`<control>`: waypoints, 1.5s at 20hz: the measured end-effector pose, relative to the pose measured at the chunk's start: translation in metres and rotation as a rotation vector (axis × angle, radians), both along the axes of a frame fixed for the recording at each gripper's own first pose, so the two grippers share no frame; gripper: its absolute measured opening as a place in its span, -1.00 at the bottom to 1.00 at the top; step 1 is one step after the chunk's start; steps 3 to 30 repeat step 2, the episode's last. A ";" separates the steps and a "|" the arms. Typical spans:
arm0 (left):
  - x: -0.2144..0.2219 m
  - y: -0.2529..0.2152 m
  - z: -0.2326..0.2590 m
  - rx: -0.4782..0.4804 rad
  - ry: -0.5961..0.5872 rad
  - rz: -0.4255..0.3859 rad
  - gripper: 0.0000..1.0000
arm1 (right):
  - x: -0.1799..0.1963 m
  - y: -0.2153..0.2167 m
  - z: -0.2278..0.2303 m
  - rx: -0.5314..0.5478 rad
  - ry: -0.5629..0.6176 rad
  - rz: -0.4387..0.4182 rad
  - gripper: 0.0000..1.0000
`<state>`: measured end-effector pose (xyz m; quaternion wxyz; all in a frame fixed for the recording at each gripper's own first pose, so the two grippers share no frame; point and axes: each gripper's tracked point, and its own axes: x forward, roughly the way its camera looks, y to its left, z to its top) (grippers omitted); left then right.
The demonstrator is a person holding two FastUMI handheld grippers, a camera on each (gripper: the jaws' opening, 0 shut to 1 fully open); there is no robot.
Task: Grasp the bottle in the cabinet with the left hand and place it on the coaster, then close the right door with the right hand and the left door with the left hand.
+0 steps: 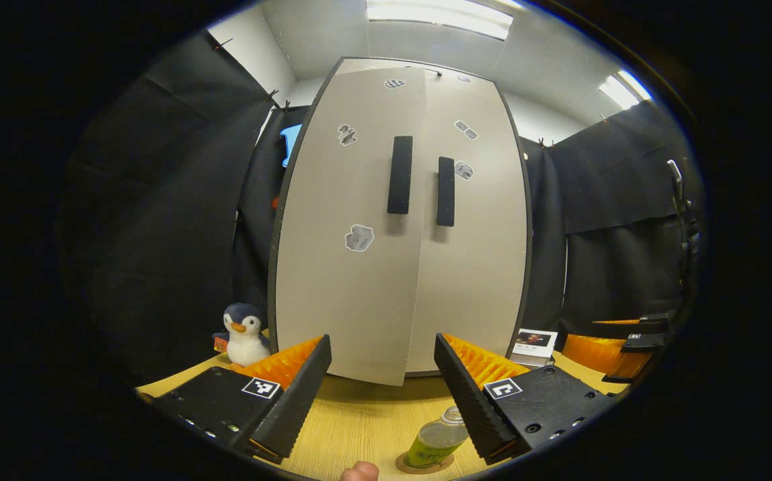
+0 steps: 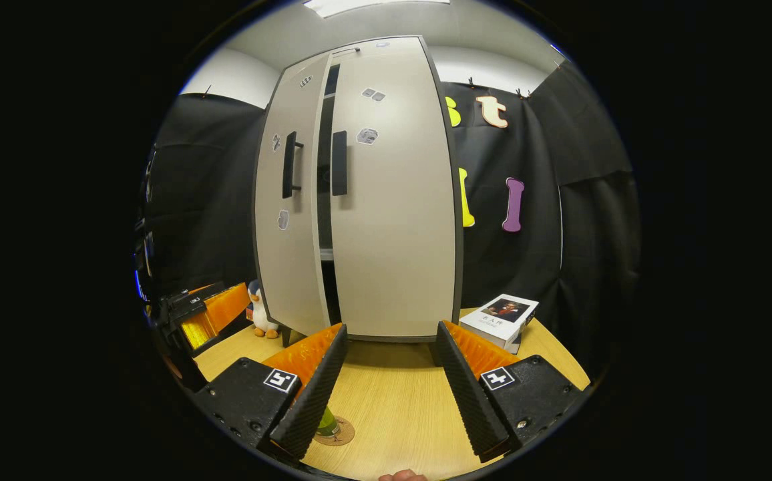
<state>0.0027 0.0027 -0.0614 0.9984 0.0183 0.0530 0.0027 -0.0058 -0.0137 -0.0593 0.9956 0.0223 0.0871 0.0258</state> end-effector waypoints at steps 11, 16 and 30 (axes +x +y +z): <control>0.000 0.000 -0.002 0.001 0.003 0.002 0.90 | -0.001 -0.001 0.002 -0.003 -0.001 -0.004 0.64; 0.000 0.000 -0.002 0.001 0.003 0.002 0.90 | -0.001 -0.001 0.002 -0.003 -0.001 -0.004 0.64; 0.000 0.000 -0.002 0.001 0.003 0.002 0.90 | -0.001 -0.001 0.002 -0.003 -0.001 -0.004 0.64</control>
